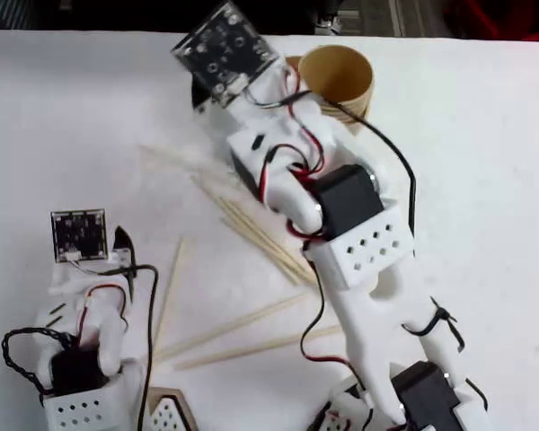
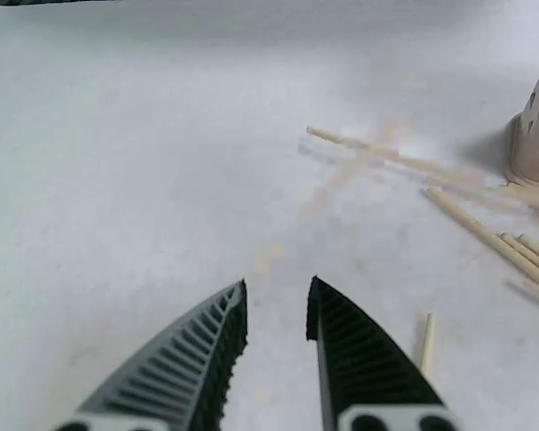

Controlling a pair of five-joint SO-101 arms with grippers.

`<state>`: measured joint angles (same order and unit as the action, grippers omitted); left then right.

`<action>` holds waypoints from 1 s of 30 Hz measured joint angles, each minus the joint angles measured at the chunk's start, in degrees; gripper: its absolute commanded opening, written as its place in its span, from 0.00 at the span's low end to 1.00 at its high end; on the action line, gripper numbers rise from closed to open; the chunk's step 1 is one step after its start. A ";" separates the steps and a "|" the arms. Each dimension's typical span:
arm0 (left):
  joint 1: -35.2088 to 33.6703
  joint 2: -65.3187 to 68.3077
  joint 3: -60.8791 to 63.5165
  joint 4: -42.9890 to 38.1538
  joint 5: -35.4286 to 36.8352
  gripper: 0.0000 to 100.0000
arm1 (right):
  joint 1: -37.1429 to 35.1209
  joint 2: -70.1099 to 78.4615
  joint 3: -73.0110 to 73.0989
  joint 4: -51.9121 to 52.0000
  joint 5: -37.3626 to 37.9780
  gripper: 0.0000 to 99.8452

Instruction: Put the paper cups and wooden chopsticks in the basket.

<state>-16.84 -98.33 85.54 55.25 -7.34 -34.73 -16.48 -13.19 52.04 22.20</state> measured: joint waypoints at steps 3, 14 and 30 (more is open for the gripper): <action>0.00 0.00 0.00 0.00 0.00 0.13 | 1.58 -0.09 1.05 -8.09 0.00 0.02; 0.00 0.00 0.00 0.00 0.00 0.13 | 2.73 -0.44 14.42 -6.33 0.00 0.02; 0.00 0.00 0.00 0.00 0.00 0.13 | -1.67 1.23 34.55 10.90 4.92 0.15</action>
<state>-16.84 -98.33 85.54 55.25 -7.34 -36.40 -15.25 21.36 62.95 27.12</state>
